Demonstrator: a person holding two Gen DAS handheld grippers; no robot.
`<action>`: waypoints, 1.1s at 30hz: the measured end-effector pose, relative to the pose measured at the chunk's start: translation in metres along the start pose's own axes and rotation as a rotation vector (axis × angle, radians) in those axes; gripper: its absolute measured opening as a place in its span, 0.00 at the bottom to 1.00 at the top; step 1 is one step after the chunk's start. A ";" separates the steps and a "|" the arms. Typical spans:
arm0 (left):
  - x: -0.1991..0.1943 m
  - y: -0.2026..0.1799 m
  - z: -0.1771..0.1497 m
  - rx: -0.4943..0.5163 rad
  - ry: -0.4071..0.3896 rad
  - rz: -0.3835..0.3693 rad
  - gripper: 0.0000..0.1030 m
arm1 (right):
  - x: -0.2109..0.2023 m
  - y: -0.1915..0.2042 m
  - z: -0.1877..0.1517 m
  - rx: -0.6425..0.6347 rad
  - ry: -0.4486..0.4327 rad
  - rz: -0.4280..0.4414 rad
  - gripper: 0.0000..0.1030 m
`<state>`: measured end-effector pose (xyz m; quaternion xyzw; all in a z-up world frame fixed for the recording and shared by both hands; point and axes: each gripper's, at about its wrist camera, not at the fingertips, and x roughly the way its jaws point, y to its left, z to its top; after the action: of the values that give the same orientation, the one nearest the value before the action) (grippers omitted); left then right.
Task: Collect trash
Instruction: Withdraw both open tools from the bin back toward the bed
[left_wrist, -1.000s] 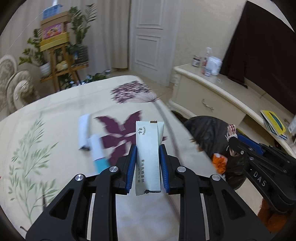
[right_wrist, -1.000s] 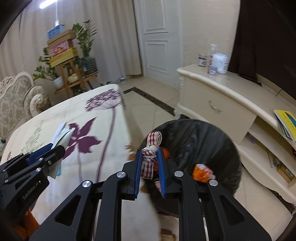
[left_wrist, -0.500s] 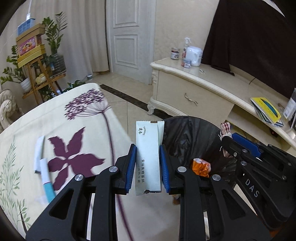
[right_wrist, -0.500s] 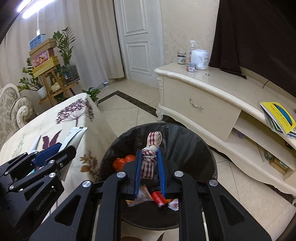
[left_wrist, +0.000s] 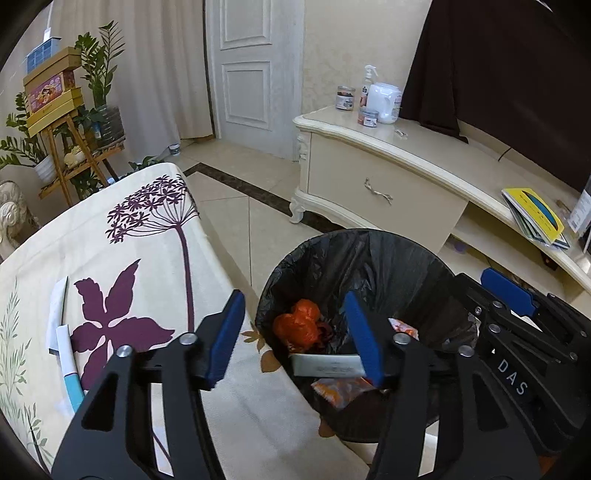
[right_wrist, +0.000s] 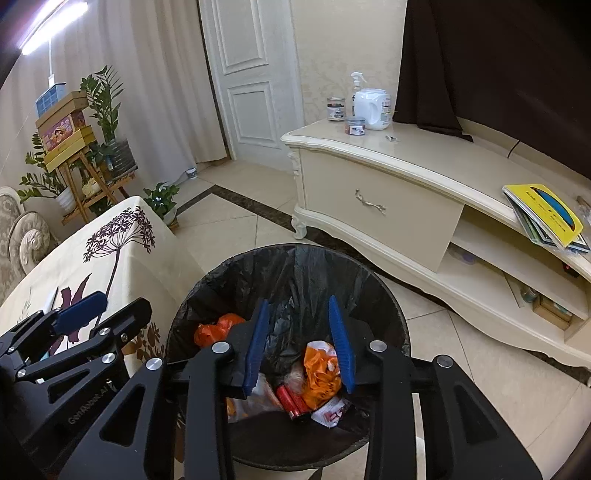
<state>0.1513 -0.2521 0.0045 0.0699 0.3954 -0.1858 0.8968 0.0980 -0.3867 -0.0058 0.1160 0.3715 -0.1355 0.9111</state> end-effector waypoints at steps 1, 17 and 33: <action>-0.001 0.002 0.000 -0.005 0.000 0.003 0.57 | 0.000 0.000 0.000 0.000 0.000 0.000 0.34; -0.033 0.074 -0.017 -0.107 0.006 0.109 0.64 | -0.011 0.052 -0.011 -0.055 0.008 0.074 0.50; -0.087 0.219 -0.077 -0.292 0.033 0.339 0.71 | -0.014 0.194 -0.037 -0.257 0.072 0.278 0.50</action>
<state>0.1299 -0.0055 0.0118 0.0081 0.4155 0.0279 0.9091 0.1294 -0.1915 0.0000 0.0536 0.3984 0.0445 0.9146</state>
